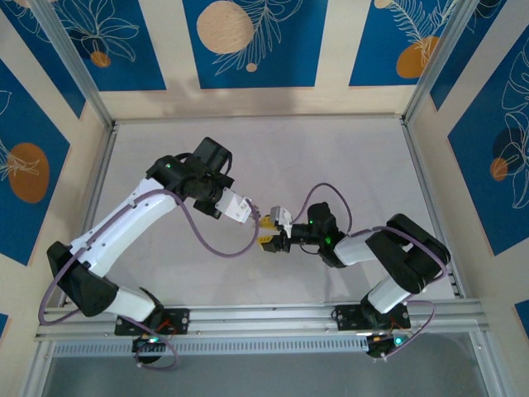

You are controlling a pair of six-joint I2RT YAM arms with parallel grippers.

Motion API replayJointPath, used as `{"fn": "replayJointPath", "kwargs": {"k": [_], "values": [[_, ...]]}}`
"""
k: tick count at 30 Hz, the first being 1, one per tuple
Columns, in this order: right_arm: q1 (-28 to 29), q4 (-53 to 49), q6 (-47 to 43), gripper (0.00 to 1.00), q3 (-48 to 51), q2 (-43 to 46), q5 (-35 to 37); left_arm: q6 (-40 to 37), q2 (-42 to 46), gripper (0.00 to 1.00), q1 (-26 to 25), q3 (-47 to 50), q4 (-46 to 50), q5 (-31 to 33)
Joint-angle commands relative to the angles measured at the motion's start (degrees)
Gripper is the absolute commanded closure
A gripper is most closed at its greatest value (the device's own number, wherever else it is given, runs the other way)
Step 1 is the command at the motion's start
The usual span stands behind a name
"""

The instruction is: Put the keys on the keyring

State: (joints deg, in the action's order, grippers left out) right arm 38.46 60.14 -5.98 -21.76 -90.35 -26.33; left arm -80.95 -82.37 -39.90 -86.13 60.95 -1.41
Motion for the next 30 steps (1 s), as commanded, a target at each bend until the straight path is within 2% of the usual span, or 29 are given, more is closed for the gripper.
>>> {"fn": "replayJointPath", "kwargs": {"k": [1, 4, 10, 18, 21, 30], "values": [[0.3, 3.1, 1.4, 0.56, -1.3, -0.8, -0.2, 0.5, -0.1, 1.00, -0.4, -1.9, 0.0, -0.4], [0.3, 3.3, 1.9, 0.56, -1.1, -0.9, 0.0, 0.5, -0.2, 1.00, -0.4, -1.9, 0.0, -0.3], [-0.1, 5.1, 2.6, 0.45, 0.1, -1.2, 1.7, 0.6, 0.2, 1.00, -0.4, -1.8, -0.1, -0.5], [0.2, 6.6, 3.9, 0.51, -0.8, -2.0, -1.1, 0.9, 0.3, 1.00, -0.4, -1.5, -0.6, -0.8], [0.1, 7.8, 4.1, 0.56, -0.9, -2.5, -1.8, 1.0, 0.5, 1.00, -0.4, -1.2, -0.8, -1.0], [-0.2, 7.9, 4.6, 0.86, -0.7, -2.3, -3.4, 1.0, 1.0, 1.00, -0.4, -0.4, -1.7, -0.9]]}}
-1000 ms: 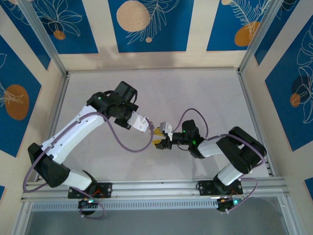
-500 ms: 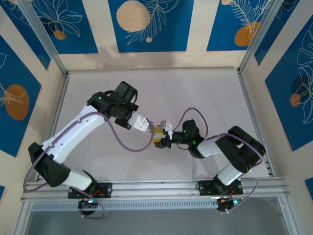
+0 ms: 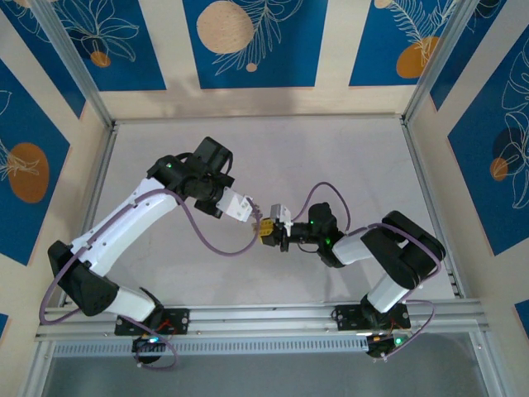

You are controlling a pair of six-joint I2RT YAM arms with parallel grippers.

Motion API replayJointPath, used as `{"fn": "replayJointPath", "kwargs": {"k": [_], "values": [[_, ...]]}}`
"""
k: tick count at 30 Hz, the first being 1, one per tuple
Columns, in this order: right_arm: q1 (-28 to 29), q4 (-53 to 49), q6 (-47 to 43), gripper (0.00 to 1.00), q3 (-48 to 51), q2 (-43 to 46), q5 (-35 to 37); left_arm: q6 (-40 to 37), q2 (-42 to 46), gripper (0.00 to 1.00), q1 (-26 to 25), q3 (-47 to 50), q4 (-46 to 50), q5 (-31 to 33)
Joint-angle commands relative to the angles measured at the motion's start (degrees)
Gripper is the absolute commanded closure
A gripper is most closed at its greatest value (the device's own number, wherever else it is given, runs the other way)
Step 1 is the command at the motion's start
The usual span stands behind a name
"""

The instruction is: Put the keys on the keyring

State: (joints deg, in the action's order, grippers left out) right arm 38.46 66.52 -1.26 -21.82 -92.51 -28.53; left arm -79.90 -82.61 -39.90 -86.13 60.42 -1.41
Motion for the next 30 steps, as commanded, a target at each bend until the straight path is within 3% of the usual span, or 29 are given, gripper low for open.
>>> {"fn": "replayJointPath", "kwargs": {"k": [1, 6, 11, 17, 22, 30], "values": [[-0.2, 1.6, -0.1, 0.90, -0.6, 0.0, -1.2, -0.1, 1.2, 1.00, -0.3, -0.2, -1.3, -0.9], [-0.5, 1.0, 0.3, 1.00, 0.1, 1.4, -2.1, -0.1, 1.3, 1.00, -0.1, 0.4, -1.6, -0.3], [-1.5, -6.6, -0.4, 1.00, 1.8, 8.3, -2.6, 0.3, 1.1, 1.00, 2.1, 1.9, -3.6, -1.8], [-4.6, -28.7, -4.5, 1.00, 0.6, 21.3, -0.6, 0.3, -0.7, 1.00, 3.3, 2.5, -3.9, -1.2], [-9.9, -38.0, -4.7, 1.00, 1.1, 29.0, -0.1, 0.4, -2.0, 1.00, 3.5, 2.6, -3.4, 0.2], [-14.4, -41.5, -4.7, 1.00, 1.0, 30.2, -0.3, 0.0, -2.5, 1.00, 2.9, 0.8, -0.2, 0.8]]}}
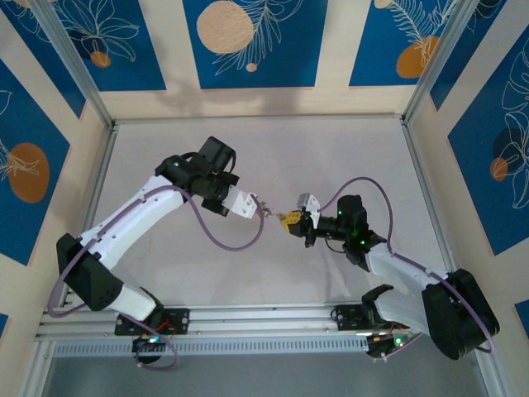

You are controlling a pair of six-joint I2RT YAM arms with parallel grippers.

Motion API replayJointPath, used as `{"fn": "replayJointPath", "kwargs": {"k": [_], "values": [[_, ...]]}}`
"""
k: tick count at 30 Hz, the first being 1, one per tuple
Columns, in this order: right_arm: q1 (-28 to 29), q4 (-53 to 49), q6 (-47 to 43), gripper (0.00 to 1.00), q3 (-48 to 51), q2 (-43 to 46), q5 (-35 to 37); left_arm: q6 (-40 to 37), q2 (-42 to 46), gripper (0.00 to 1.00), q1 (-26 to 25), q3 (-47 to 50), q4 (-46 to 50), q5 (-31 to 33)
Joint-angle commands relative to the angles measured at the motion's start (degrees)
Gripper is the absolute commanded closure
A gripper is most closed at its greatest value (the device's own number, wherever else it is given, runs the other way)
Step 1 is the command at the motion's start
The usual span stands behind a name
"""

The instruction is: Put the keys on the keyring

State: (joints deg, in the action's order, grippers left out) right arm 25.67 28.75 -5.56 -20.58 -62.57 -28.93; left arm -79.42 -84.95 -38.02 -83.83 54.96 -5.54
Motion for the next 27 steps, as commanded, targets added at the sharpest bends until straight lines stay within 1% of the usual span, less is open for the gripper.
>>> {"fn": "replayJointPath", "kwargs": {"k": [1, 3, 8, 12, 16, 19, 21, 25, 27], "values": [[-1.6, -4.1, -0.4, 1.00, -0.7, -0.5, 0.0, -0.4, -0.4, 1.00, 0.7, -2.0, 5.9, 4.9], [-1.5, -4.4, 0.0, 1.00, -1.6, -2.4, -0.8, -0.5, -1.1, 1.00, 0.3, -3.3, 8.0, 4.9], [-0.9, 0.3, 3.4, 1.00, -1.7, -7.7, -3.0, -0.8, -3.9, 1.00, -1.1, -5.9, 13.3, 7.0], [0.4, 2.5, 5.8, 1.00, -1.4, -11.4, -3.3, -0.7, -6.8, 1.00, -1.4, -7.8, 16.5, 7.7], [2.1, 5.7, 9.3, 1.00, -1.0, -16.0, -3.1, -1.0, -11.6, 1.00, -1.7, -10.4, 19.3, 9.6], [2.3, 8.2, 12.7, 1.00, -0.5, -19.2, -2.4, -0.9, -16.1, 1.00, -1.6, -13.1, 21.7, 11.0], [2.3, 8.1, 12.8, 1.00, -0.5, -20.6, -1.9, -0.6, -19.2, 1.00, -1.7, -15.0, 23.1, 11.9], [2.1, 3.0, 9.6, 0.97, -2.8, -23.3, -1.4, -0.5, -25.2, 1.00, -1.7, -19.3, 25.8, 12.3], [1.9, 3.6, 9.1, 0.97, -3.2, -25.6, -1.8, -0.6, -27.7, 1.00, -1.6, -21.2, 26.4, 12.1]]}}
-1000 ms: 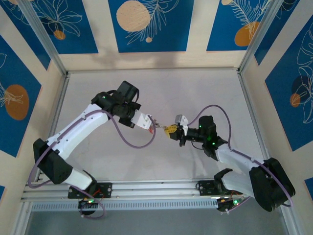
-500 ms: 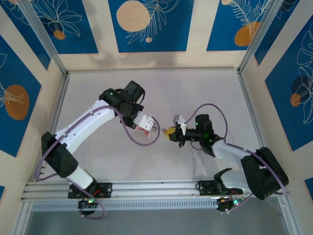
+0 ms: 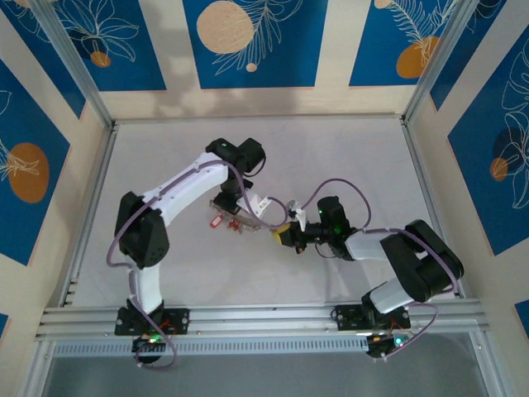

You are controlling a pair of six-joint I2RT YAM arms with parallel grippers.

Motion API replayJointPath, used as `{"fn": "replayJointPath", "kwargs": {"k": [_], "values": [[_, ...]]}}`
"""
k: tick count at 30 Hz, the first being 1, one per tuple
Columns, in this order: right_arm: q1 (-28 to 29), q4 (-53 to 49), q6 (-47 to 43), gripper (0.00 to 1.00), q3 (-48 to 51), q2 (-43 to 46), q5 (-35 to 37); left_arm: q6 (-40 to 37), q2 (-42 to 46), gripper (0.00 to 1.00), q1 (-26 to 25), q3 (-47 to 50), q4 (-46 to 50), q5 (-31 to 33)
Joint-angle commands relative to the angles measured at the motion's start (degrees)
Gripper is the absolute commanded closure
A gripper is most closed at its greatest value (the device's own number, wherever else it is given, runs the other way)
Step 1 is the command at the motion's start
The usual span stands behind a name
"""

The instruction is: Put the keys on the keyring

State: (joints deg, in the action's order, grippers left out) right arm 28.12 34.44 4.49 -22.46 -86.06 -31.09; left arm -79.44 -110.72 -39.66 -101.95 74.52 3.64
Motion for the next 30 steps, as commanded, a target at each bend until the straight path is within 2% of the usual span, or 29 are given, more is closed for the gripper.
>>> {"fn": "replayJointPath", "kwargs": {"k": [1, 7, 14, 20, 23, 25, 30], "values": [[-0.7, -1.2, -0.5, 0.97, -1.3, -3.3, 0.3, -0.7, -3.2, 1.00, 0.0, -4.2, 7.2, 2.9], [-2.0, -0.6, -0.5, 0.96, -1.9, -7.2, 2.2, -1.2, -10.2, 1.00, 0.5, -9.9, 8.0, 3.7], [-3.3, -0.1, -0.7, 0.90, -3.1, -11.5, 0.4, -2.1, -16.0, 1.00, 1.1, -13.6, 7.4, 2.7], [-4.1, 0.1, 0.0, 0.88, -4.4, -14.0, -0.4, -3.0, -18.8, 1.00, 1.2, -14.0, 3.9, 2.4], [-4.6, 0.2, 0.4, 0.83, -4.7, -14.4, -0.6, -3.0, -20.1, 1.00, 1.4, -14.1, 2.2, 2.0], [-4.8, 0.3, 0.6, 0.81, -4.7, -14.4, -0.7, -2.9, -20.9, 0.95, 1.5, -14.1, 0.9, 1.7], [-4.9, 1.6, 1.3, 0.80, -4.0, -13.8, -1.2, -2.4, -22.3, 0.93, 1.5, -14.2, -3.8, -0.1]]}}
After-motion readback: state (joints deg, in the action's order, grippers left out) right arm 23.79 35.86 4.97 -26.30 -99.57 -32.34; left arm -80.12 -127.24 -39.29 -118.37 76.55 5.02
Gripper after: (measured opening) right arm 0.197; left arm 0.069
